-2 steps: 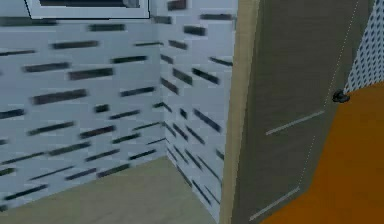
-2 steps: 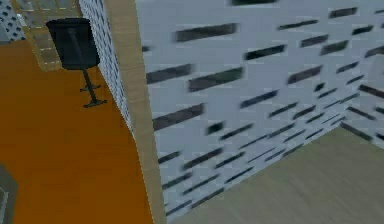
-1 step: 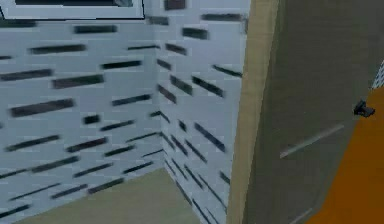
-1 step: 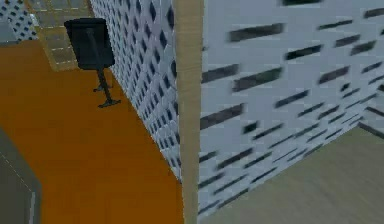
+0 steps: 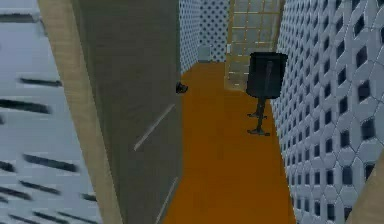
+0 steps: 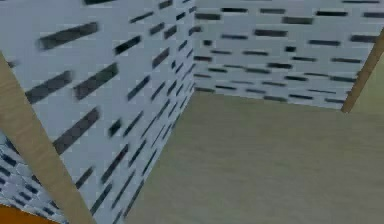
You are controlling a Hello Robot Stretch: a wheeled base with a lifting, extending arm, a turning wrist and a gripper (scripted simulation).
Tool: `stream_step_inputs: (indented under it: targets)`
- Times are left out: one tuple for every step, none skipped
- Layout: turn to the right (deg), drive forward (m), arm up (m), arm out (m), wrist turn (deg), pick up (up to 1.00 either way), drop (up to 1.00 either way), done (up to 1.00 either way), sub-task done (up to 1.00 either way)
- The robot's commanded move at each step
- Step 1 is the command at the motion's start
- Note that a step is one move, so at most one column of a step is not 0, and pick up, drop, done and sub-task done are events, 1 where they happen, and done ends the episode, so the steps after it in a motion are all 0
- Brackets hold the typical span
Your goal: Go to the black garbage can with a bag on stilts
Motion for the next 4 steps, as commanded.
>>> stream_step_inputs:
  targets:
    - [45.0,0.00,0.00,0.00,0.0,0.00,0.00,0.00,0.00]
    - [0.0,0.10,0.00,0.00,0.0,0.00,0.00,0.00,0.00]
    - [-45.0,0.00,0.00,0.00,0.0,0.00,0.00,0.00,0.00]
    - [-3.0,0.00,0.00,0.00,0.0,0.00,0.00,0.00,0.00]
